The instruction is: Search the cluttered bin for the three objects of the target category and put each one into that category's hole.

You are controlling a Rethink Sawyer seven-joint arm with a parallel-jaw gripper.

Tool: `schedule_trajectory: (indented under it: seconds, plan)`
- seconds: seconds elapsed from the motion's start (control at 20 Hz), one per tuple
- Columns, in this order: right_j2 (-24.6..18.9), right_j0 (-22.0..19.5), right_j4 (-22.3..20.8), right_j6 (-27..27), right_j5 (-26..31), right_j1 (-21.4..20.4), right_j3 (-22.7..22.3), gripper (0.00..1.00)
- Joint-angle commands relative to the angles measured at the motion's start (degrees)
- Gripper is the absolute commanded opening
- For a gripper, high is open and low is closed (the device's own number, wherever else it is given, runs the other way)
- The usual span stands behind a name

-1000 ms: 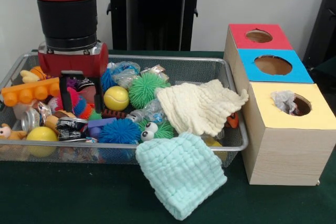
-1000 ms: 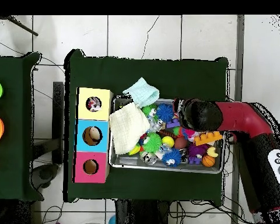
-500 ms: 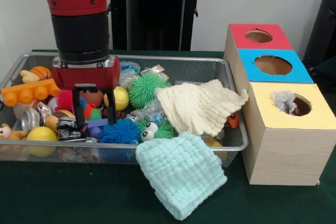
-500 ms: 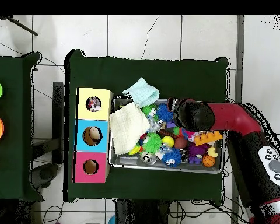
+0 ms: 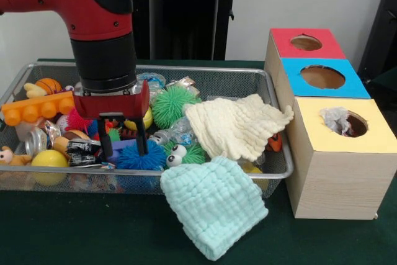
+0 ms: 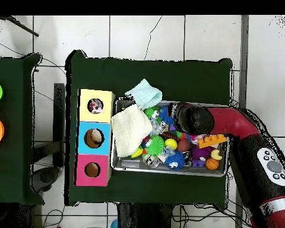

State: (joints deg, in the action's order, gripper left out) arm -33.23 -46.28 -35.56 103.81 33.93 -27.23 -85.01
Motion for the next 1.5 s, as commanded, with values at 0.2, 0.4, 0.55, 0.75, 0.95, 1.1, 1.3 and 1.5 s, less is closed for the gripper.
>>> schedule_trajectory:
  seconds: [0.2,0.4,0.55,0.75,0.95,1.1,1.3,1.5]
  plan:
    - [0.55,-2.26,-5.83,-9.82,-2.90,2.74,-0.07,1.00]
    - [-0.28,-3.65,-5.80,-11.01,-3.20,3.25,-0.66,1.00]
    - [-1.00,-4.29,-5.52,-12.05,-2.71,3.51,-0.61,1.00]
    - [-1.26,-4.52,-5.66,-12.59,-2.10,3.40,-0.47,1.00]
    - [-0.73,-3.95,-6.76,-12.38,-2.49,3.43,0.10,1.00]
    - [-0.25,-3.53,-7.52,-11.63,-2.90,3.45,0.26,1.00]
    - [-0.23,-3.47,-8.07,-11.21,-2.15,3.18,0.39,1.00]
    - [-0.25,-3.40,-8.78,-10.03,-2.11,2.69,0.24,1.00]
